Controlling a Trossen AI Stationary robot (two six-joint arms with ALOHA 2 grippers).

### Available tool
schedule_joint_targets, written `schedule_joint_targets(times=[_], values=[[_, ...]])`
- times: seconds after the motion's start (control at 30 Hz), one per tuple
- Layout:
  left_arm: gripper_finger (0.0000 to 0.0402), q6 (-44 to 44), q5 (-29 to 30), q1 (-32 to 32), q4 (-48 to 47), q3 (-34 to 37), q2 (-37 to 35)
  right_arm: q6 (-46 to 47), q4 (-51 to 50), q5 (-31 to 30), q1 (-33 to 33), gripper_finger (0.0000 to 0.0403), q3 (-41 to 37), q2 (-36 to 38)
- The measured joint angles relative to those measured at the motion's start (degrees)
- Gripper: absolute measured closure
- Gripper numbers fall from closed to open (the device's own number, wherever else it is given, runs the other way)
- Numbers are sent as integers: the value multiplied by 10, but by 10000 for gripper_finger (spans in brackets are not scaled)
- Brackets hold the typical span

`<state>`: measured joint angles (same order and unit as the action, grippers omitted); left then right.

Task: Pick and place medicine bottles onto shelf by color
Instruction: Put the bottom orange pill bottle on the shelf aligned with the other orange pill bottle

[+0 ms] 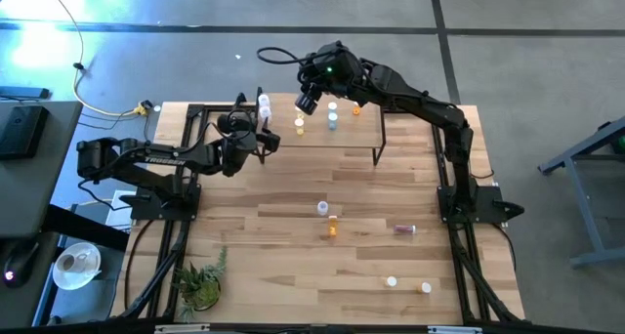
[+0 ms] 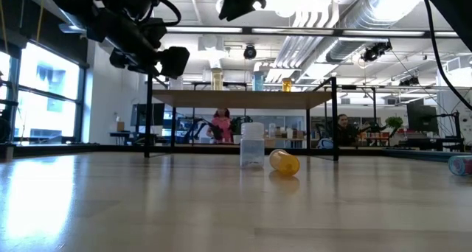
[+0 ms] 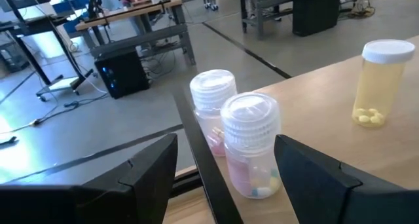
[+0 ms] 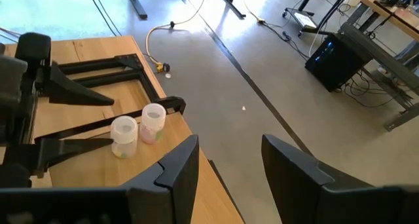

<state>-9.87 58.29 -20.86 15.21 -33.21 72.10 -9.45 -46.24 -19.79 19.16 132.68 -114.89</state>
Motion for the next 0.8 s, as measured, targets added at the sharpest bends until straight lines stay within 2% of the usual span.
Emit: schedule_joint_targets(times=[0.6, 0.8], values=[[158, 10, 7, 6, -14, 0, 0, 5, -9, 0, 0, 245, 0, 0], [158, 30, 6, 24, -17, 0, -27, 4, -31, -1, -8, 245, 0, 1]])
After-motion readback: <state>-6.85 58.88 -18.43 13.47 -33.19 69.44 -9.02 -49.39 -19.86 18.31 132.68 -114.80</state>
